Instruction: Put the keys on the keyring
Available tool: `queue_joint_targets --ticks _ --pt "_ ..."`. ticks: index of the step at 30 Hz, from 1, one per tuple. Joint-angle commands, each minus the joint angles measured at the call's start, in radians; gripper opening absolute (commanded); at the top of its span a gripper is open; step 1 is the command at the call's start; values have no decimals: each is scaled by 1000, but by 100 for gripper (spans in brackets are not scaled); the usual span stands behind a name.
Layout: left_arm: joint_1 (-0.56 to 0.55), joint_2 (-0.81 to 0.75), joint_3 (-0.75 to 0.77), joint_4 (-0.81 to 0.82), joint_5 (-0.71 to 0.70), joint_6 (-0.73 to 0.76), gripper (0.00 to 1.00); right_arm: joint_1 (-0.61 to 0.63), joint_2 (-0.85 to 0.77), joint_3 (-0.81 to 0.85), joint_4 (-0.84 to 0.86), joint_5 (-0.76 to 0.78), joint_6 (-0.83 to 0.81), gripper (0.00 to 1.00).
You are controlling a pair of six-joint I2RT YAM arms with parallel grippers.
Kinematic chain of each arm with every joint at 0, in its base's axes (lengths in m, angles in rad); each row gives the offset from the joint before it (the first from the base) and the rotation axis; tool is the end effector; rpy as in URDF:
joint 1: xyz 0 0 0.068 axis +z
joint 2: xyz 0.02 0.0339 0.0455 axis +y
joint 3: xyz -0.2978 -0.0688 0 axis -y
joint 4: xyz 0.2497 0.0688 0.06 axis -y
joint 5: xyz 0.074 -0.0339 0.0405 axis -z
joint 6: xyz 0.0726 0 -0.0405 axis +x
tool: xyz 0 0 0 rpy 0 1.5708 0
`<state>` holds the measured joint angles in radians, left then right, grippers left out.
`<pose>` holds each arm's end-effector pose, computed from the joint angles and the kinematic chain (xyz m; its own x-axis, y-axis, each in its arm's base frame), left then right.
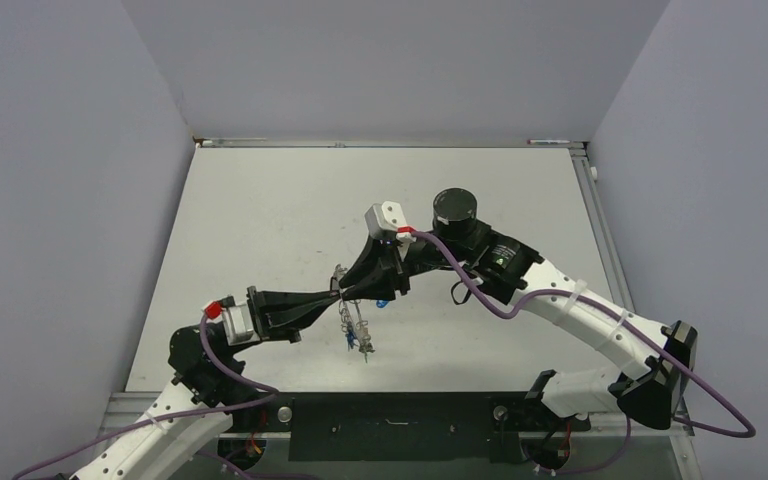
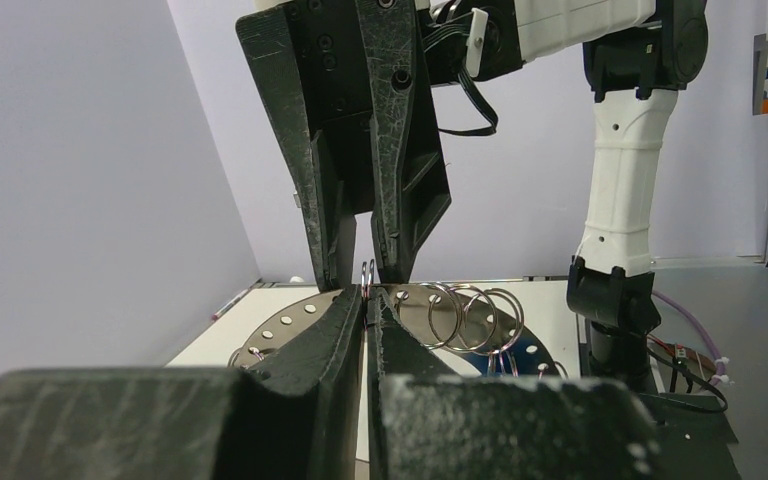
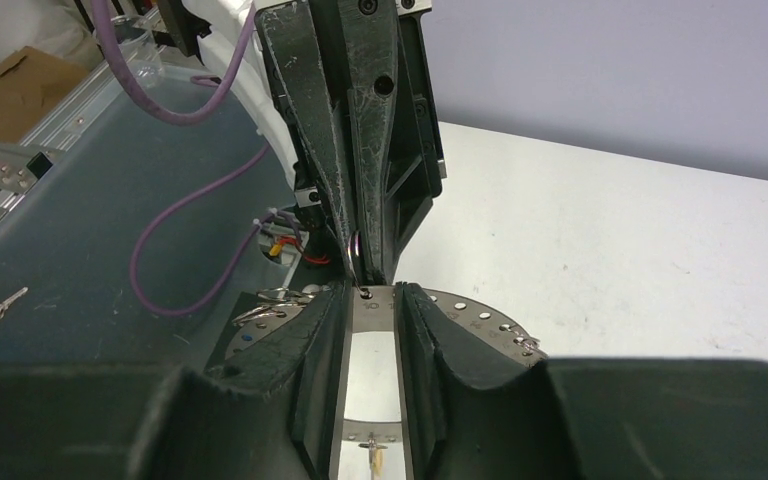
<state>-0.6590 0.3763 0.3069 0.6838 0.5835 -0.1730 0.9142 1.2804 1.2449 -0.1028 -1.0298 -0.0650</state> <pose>0.0595 -0.0967 0.3431 0.2997 -0.4138 -0.8596 0.9324 0.3176 0.1722 0.1318 0.2730 0.4346 -0.0238 -0.0857 -0.9960 -0.9297 -0.3645 0.0536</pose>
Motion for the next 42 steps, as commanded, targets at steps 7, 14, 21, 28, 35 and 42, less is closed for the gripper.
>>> queue_joint_targets --ticks 7,14,21,28,35,42 --pt "5 9 34 13 8 6 0 37 42 76 -13 0 -58 15" --pt "5 18 55 -55 5 23 0 74 79 114 -123 7 -133 6" --pt "4 10 86 -171 -9 60 0 103 102 136 -209 51 -205 5" --pt "4 1 142 -344 -29 121 9 103 93 128 -222 89 -216 5" --pt "4 0 159 -454 -41 164 11 105 95 118 -220 109 -216 5" --pt "4 14 181 -523 -57 193 3 109 93 116 -228 131 -218 5"
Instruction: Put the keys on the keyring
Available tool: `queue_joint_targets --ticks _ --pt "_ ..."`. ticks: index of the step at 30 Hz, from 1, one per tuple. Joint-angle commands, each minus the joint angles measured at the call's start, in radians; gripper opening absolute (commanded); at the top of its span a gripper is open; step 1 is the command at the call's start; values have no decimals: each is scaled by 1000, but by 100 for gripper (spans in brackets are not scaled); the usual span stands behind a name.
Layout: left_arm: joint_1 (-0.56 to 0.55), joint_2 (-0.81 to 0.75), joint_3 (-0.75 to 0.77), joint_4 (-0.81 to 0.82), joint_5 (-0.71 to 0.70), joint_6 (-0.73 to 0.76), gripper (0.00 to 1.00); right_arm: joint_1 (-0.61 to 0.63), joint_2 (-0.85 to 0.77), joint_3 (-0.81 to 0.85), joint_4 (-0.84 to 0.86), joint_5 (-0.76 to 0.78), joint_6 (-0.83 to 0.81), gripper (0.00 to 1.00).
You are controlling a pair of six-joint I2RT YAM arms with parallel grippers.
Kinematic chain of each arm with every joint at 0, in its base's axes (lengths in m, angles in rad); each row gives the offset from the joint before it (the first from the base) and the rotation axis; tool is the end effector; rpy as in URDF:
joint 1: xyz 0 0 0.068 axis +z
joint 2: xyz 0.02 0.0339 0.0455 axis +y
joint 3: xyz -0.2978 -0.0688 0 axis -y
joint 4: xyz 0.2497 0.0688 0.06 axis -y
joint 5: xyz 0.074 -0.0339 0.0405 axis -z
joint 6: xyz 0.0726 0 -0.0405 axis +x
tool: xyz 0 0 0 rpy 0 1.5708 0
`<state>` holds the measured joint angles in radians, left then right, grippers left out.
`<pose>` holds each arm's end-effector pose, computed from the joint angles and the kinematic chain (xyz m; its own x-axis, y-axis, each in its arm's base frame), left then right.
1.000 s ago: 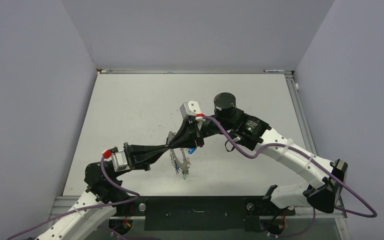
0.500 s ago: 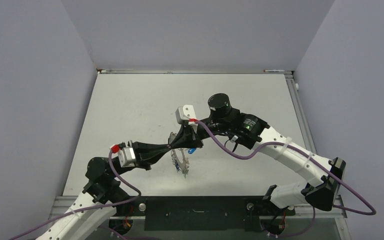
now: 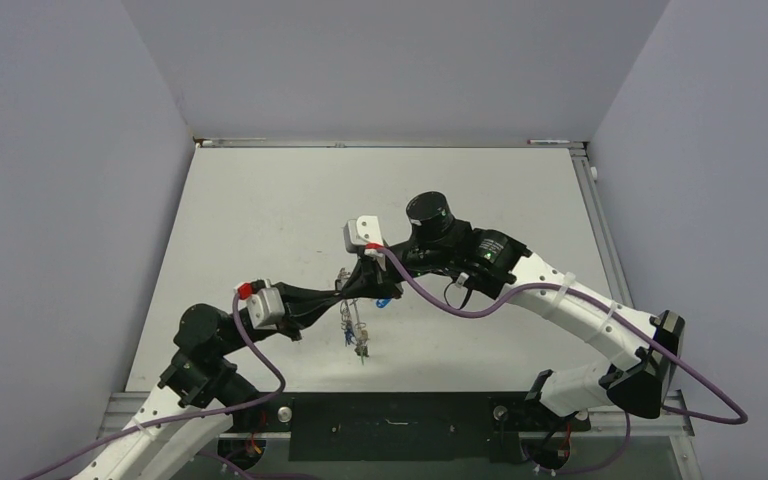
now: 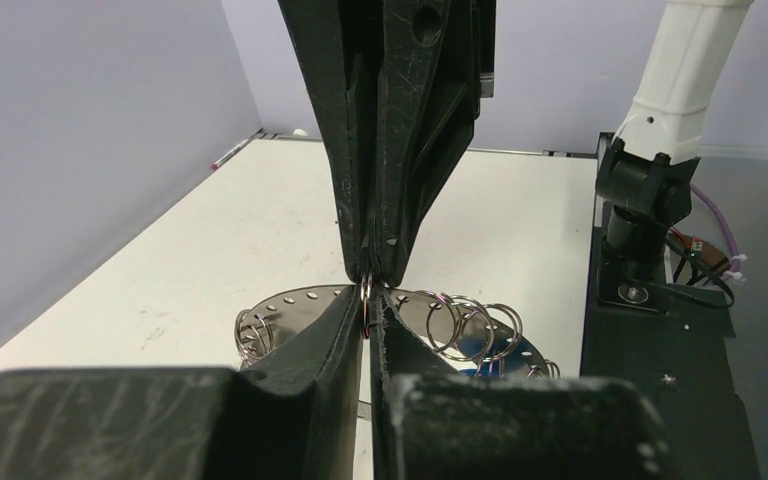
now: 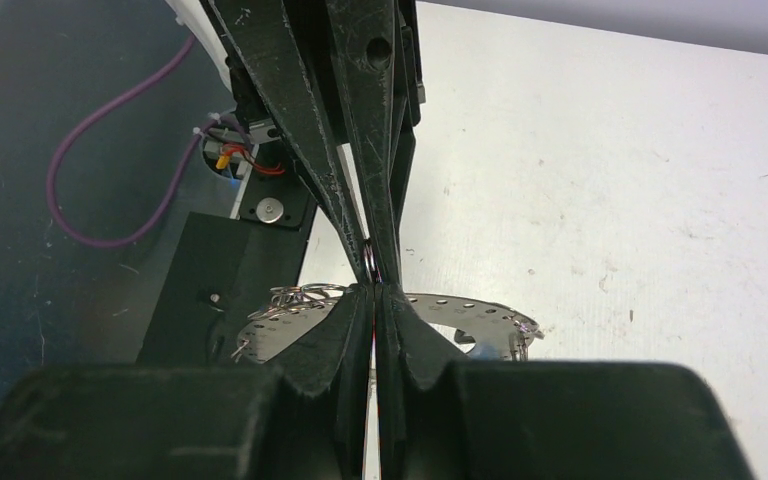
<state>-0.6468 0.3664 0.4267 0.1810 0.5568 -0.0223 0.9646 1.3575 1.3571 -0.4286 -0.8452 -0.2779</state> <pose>0.0721 -0.1025 0.3275 0.1701 -0.1522 -0.9736 0.9251 0.3649 0.1046 0.1364 0.2921 0.4136 0.0280 -0.2791 -0.9599 -0.9622 -0.2679 0.0498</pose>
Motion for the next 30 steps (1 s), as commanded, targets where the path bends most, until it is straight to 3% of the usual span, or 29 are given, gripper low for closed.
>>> queue_joint_targets --ticks 1,7,13,21,28,30 --pt "-8 27 65 -32 -33 45 7 58 16 4 95 -52 -6 5" --pt "-8 28 74 -68 -34 52 8 61 17 5 80 -40 -12 5" --pt "-8 35 100 -119 -53 67 20 64 16 12 64 -32 -20 5" --pt "-8 30 114 -169 -75 90 25 68 18 22 44 -17 -30 5" --pt "-8 26 139 -249 -67 106 24 67 20 24 35 -3 -31 5" --pt "-7 24 149 -276 -68 111 18 67 22 26 32 0 -32 5"
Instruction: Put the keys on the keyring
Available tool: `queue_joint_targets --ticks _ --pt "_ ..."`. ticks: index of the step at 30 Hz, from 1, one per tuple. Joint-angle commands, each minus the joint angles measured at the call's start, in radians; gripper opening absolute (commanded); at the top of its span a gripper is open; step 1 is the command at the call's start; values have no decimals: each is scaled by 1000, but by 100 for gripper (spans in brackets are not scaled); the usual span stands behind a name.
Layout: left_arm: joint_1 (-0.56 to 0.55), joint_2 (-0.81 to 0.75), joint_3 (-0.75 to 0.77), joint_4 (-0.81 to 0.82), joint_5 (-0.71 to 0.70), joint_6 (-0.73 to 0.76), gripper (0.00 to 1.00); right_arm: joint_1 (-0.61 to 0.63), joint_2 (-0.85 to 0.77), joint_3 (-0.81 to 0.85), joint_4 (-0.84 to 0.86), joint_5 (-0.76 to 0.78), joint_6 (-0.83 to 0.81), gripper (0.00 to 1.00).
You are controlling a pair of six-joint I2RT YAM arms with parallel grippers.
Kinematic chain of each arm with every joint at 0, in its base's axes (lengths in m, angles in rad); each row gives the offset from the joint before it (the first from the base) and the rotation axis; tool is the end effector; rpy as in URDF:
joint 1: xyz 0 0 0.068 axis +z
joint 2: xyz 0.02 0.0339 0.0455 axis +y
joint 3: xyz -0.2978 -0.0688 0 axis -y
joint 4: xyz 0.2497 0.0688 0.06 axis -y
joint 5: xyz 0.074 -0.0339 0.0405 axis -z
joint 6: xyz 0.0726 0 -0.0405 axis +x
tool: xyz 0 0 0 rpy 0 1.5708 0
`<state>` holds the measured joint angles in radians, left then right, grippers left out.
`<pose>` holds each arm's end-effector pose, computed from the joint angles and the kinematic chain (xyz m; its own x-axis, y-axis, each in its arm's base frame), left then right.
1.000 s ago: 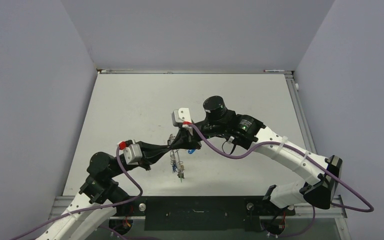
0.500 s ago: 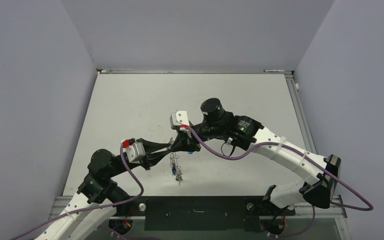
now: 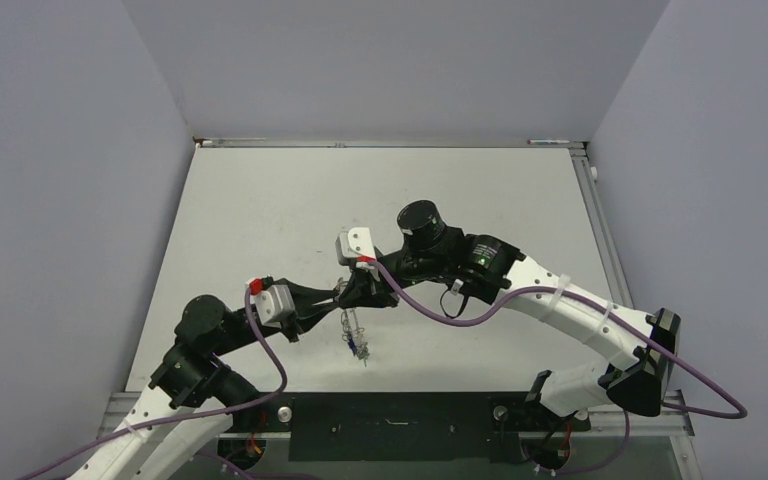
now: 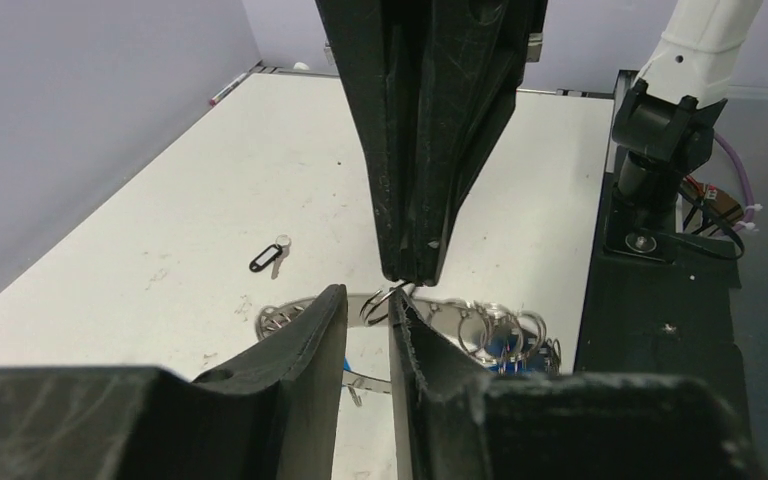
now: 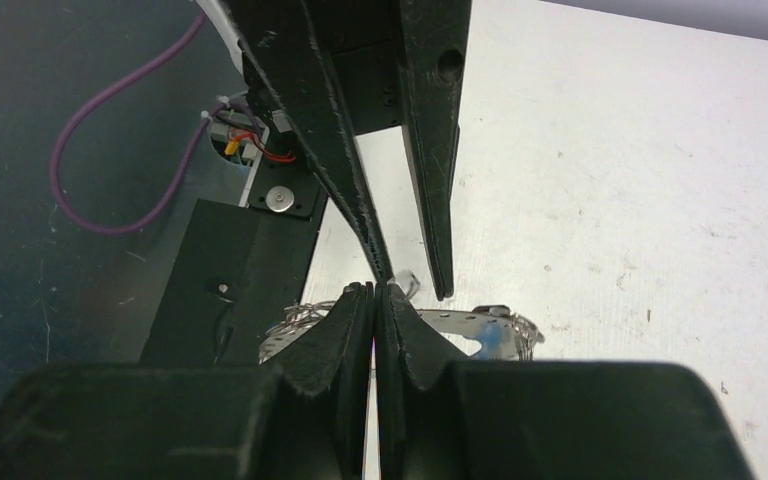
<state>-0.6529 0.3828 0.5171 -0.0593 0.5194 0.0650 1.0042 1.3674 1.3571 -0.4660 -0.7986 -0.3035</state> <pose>0.0733 -0.1014 0.3279 0.1192 -0.0202 -0.9927 0.9147 0.3910 0.1019 0.1284 0.2987 0.4054 0.0432 -0.3206 -0.9462 -0.9614 -0.2708 0.0478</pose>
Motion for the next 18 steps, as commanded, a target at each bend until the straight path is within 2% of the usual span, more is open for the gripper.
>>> queue_joint_targets --ticks 1,4,10,13,16,18 --pt "-2 6 63 -46 -33 25 14 28 13 26 69 -45 -8 5" --pt "-2 4 66 -64 -38 29 0 29 13 28 67 -45 -9 5" --pt "-2 29 60 -92 -26 60 0 29 9 17 77 -30 -4 5" --pt "-2 37 53 -108 -51 63 0 24 -14 -28 139 29 39 5" --pt "-2 42 32 -101 -145 23 0 23 -26 -91 214 211 105 5" --pt "-2 45 11 -90 -189 -11 0 21 -30 -151 288 397 178 7"
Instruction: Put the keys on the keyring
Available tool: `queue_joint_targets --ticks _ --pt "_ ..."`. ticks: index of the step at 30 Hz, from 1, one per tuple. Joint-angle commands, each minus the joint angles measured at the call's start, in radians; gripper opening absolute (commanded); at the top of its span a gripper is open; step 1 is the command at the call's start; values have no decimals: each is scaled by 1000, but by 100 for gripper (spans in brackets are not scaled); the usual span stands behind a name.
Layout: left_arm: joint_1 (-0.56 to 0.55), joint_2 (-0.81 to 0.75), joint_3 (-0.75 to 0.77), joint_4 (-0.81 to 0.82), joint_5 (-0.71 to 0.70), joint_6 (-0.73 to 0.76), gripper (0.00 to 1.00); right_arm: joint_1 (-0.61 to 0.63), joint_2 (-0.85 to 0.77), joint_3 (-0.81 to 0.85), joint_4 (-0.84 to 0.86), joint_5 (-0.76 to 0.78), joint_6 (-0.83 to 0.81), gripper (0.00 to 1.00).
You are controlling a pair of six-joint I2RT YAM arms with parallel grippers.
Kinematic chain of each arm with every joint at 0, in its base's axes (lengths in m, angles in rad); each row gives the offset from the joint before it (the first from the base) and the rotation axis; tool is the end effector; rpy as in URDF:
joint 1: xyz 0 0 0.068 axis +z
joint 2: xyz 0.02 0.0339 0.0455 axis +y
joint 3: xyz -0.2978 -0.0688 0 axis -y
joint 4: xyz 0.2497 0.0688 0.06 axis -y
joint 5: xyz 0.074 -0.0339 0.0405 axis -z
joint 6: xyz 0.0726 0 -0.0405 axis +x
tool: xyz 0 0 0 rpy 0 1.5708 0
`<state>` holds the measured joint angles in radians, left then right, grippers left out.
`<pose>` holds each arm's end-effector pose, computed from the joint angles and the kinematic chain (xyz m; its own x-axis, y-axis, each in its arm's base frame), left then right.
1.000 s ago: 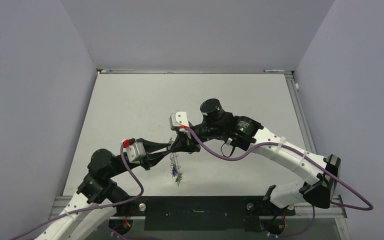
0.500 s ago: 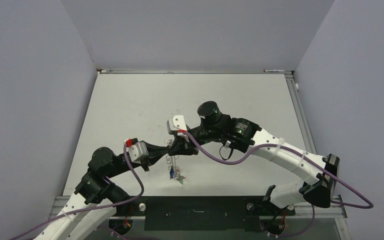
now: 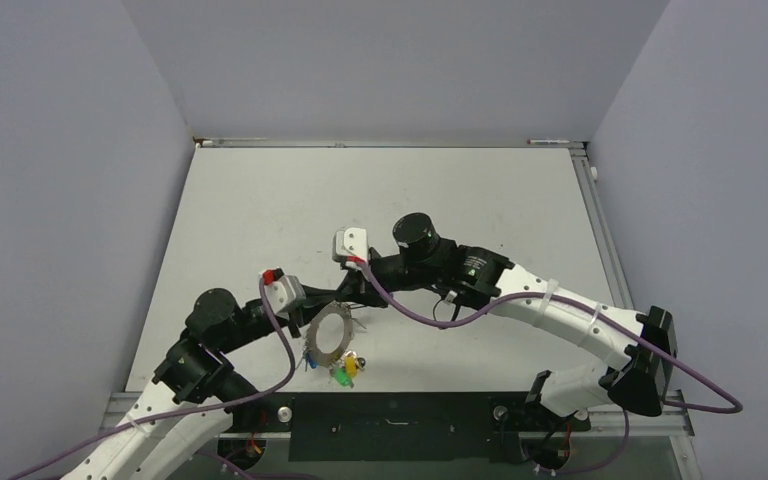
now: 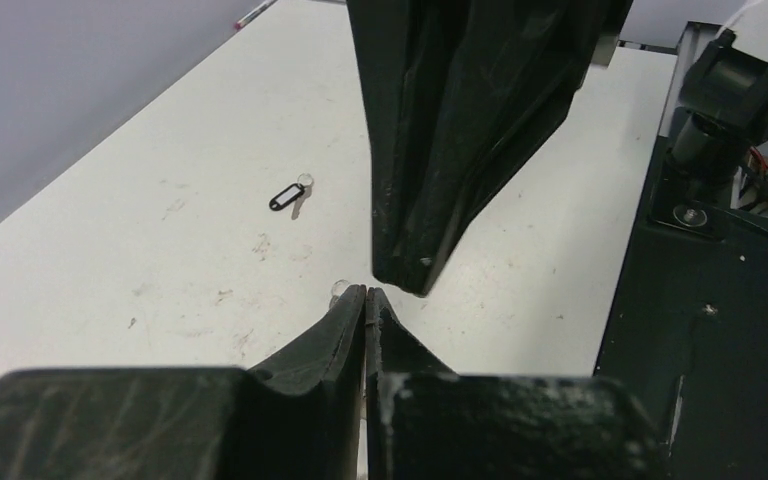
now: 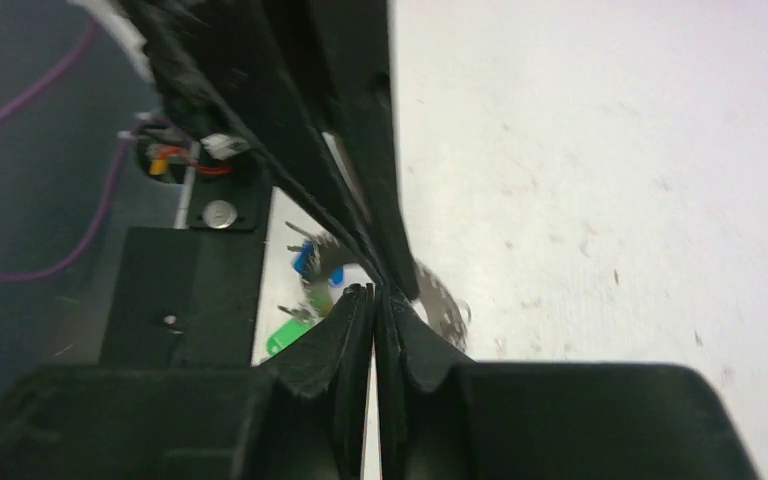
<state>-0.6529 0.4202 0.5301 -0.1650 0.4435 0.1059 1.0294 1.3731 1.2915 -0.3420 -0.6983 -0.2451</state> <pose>0.0836 -0.1032 0.3143 0.0505 0.0816 -0.9954 0.8887 0.4511 0.0820 0.1318 0.3098 0.3917 0.0271 -0.3156 -0.9485 -0.9812 -0.1898 0.0352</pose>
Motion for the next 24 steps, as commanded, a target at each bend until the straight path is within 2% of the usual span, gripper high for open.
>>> queue_joint_targets --ticks 1,3,5,7,12,17,21,24 --pt "-2 12 -10 19 -124 -66 2 -13 -31 -111 193 379 166 14" --pt "-2 26 -15 -5 -157 -78 15 -51 -12 -151 220 460 262 35" --pt "-2 41 -13 -29 -209 -99 18 -78 3 -198 237 490 349 46" --pt "-2 44 -17 -29 -251 -124 27 -81 17 -236 274 523 417 53" --pt "7 36 -18 0 -500 -189 32 -58 117 -229 328 584 579 56" --pt "37 -35 -23 -9 -758 -217 35 80 286 -82 279 782 533 57" --pt "53 -103 -47 -4 -960 -208 41 106 436 64 250 708 530 57" --pt "56 -141 -59 0 -1073 -193 44 116 537 192 204 723 528 56"
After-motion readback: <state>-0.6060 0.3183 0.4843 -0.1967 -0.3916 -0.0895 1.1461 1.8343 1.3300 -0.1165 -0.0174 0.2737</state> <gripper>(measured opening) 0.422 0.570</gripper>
